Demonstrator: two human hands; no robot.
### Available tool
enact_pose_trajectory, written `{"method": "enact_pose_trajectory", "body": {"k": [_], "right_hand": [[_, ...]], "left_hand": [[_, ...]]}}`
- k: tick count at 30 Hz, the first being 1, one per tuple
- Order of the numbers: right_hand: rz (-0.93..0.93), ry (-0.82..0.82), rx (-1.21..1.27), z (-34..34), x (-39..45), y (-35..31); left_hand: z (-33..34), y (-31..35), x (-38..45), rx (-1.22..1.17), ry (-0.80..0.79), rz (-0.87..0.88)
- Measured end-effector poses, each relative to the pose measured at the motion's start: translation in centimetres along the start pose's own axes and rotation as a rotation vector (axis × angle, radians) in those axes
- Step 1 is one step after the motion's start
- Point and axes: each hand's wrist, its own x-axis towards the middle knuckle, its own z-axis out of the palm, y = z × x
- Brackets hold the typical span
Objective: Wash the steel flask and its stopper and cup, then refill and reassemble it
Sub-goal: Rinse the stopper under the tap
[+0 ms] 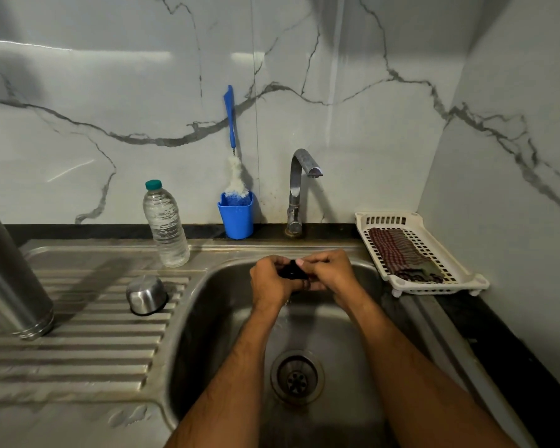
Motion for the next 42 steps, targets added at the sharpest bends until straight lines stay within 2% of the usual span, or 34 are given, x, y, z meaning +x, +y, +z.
{"method": "enact_pose_trajectory", "body": {"k": [9,17,25,31,35,42], "right_hand": [[0.084,0.069,0.041,0.9,-0.9,-1.1],[-0.046,0.163,-0.113,2.0,-1.6,-1.2],[-0.084,0.269,-0.273,2.9,-2.0,-2.0],[-0.134,0.184,-0.386,3.2,-3.0,-3.1],[-0.182,0.111,-0.493,4.3,-4.2,-3.0],[-0.182,0.030,-0.342,6.6,-5.6,-4.1]], "left_hand": [[-0.4,0.0,-0.8,0.082,-0.010,0.090],[-0.4,0.0,-1.1,0.060,0.029,0.116],[-0.9,0.5,-1.4,0.043,0.045,0.103],[-1.6,0.7,-1.9,0.038,0.034,0.054],[-1.8,1.0,-2.6,0.130,0.083,0.099],[-5.7,0.7,-2.9,0.132,0.087,0.127]]}}
